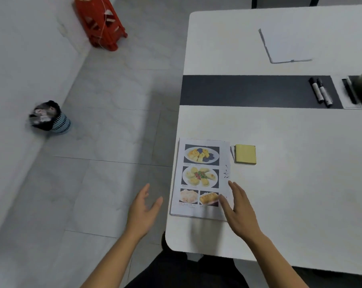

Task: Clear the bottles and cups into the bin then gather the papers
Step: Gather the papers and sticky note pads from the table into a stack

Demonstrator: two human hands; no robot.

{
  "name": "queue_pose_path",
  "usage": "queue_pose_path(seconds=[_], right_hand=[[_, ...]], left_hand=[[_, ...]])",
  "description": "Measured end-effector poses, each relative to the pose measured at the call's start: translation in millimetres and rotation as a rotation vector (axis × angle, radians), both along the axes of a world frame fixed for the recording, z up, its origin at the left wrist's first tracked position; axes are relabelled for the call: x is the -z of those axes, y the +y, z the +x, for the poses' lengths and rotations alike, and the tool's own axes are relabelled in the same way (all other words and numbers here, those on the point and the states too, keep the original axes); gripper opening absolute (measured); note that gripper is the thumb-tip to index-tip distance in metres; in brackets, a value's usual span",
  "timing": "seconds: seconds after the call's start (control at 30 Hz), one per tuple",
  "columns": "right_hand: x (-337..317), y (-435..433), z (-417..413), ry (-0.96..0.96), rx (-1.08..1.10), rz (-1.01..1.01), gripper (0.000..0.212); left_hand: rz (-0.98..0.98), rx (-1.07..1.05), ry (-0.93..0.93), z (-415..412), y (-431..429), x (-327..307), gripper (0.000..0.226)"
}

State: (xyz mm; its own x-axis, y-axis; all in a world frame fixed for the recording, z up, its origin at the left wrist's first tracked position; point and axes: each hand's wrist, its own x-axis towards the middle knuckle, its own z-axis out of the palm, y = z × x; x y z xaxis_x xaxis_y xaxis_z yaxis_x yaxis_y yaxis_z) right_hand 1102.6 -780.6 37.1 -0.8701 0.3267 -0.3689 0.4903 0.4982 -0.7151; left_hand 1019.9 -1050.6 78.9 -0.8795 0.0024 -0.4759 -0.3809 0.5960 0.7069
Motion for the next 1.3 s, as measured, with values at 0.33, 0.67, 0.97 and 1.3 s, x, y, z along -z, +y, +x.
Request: queue_pose_path(seconds=[0.33, 0.67, 0.97, 1.3], right_hand=[[-63, -124, -40, 0.230, 0.065, -0.269, 0.064], [-105, -300, -146, 0.351, 0.011, -0.186, 0.065], [-123, -287, -225, 0.394, 0.206, -0.142, 0.060], [-69, -220, -451, 0.435, 0.400, -0.204, 0.056]], left_hand=[[0.140, -0.369, 0.272, 11, -131, -70, 0.045], [0.306, -0.419, 0.361, -92, -317, -95, 0.041], [0.402, -0.260, 0.335, -239, -306, -92, 0.040], [0.314, -0.093, 0.326, -494, -208, -81, 0.041]])
